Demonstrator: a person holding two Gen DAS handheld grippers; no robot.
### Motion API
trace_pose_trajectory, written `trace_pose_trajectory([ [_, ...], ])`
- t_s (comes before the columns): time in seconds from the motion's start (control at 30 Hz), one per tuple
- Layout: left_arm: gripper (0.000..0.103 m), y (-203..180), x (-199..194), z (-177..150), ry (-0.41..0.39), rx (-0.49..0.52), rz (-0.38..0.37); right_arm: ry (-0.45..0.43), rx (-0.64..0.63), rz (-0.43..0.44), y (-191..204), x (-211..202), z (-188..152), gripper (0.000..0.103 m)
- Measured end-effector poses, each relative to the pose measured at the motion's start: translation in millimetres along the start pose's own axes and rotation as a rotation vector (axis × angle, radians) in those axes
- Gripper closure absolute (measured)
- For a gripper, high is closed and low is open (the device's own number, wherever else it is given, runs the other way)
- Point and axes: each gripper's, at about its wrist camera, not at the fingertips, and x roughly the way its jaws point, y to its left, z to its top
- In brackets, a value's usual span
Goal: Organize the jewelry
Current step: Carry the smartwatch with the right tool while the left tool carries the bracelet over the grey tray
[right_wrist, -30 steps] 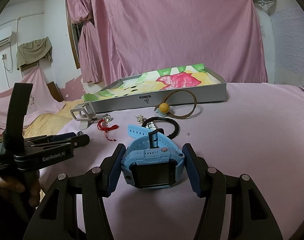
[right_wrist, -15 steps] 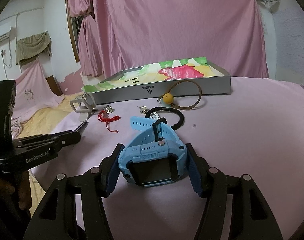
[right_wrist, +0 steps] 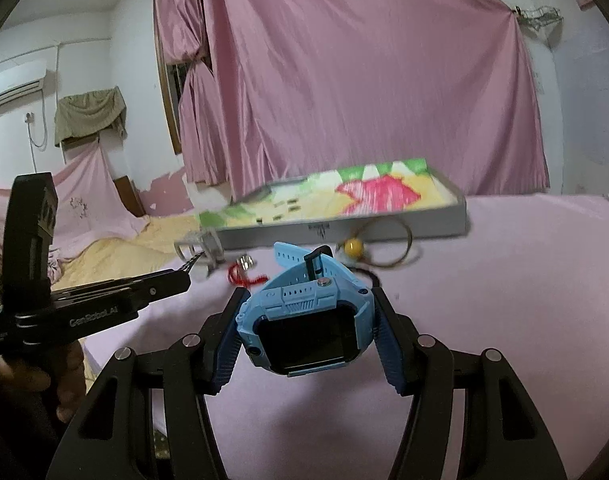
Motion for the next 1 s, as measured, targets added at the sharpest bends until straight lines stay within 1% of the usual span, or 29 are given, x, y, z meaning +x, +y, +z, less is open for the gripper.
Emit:
trace_pose_trajectory([
  [0.1, 0.087, 0.9, -1.0, 15.3, -0.033, 0.011, -0.003, -0.017, 0.0, 0.019, -2.3, 4.0, 18.6, 0.049],
  [0.23, 0.087, 6.7, 3.4, 41.9, -0.067, 0.022, 0.007, -0.01, -0.004, 0.041, -4.7, 24.7, 48.5, 0.049],
  [0.37, 0.087, 20.3, 16.4, 69.2, -0.082, 0.024, 0.01, 0.028, 0.001, 0.074, -5.0, 63.9, 76.9, 0.049],
  [0.5, 0.087, 36.7, 35.6, 93.1, -0.078, 0.013, 0.002, 0.049, -0.023, 0.068, -0.5, 105.6, 96.8, 0.049],
  [0.63, 0.087, 54.0, 63.9, 111.7, -0.036, -0.001, 0.007, 0.108, 0.002, 0.072, 1.9, 148.1, 109.4, 0.048],
  [0.77, 0.087, 67.2, 87.1, 117.2, 0.016, -0.017, 0.012, 0.184, 0.033, 0.07, 3.2, 190.7, 108.9, 0.048],
  [0.87, 0.087, 79.7, 105.6, 117.9, 0.073, -0.049, 0.014, 0.227, 0.041, 0.061, 3.2, 208.7, 102.9, 0.048],
  [1.0, 0.087, 87.5, 118.3, 115.2, 0.102, -0.074, -0.003, 0.287, 0.045, 0.05, 1.9, 227.3, 94.7, 0.048],
])
